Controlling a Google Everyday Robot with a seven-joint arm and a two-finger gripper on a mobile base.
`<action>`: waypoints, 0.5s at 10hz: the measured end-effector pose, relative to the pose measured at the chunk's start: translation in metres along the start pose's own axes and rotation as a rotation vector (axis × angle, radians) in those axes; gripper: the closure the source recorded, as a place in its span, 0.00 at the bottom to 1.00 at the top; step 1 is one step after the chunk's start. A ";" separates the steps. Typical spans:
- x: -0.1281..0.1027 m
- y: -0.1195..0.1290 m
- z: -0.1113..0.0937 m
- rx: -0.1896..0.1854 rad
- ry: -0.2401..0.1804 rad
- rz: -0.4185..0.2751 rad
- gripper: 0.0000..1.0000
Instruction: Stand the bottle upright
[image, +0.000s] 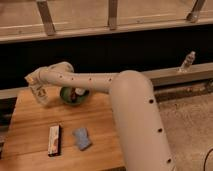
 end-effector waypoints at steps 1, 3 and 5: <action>0.000 0.000 0.000 0.001 -0.001 0.000 1.00; 0.000 -0.002 -0.002 0.010 -0.021 0.010 1.00; 0.001 -0.004 -0.003 0.018 -0.033 0.015 1.00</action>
